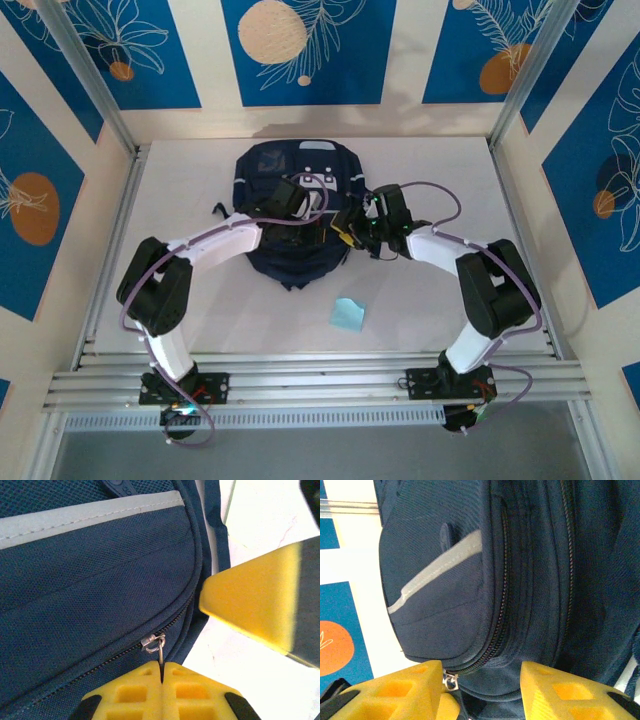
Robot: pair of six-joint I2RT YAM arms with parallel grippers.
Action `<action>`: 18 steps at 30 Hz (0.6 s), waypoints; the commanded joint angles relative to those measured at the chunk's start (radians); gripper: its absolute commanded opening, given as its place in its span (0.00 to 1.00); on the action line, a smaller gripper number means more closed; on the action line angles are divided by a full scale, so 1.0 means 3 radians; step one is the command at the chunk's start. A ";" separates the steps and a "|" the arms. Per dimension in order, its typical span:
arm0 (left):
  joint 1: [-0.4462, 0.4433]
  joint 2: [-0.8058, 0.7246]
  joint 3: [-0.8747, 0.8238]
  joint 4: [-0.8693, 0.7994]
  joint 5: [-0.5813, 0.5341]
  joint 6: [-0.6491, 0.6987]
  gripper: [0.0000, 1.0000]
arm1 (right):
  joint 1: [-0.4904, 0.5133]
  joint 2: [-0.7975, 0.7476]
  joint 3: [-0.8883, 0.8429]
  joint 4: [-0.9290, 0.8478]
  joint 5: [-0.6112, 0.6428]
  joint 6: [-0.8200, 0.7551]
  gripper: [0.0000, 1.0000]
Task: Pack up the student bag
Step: Unzip the student bag at the top-center of the table.
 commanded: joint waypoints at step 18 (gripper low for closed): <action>0.0009 -0.0158 -0.0066 -0.0588 -0.0419 0.0547 0.00 | -0.0141 0.0314 0.0096 0.0427 0.0264 0.0037 0.00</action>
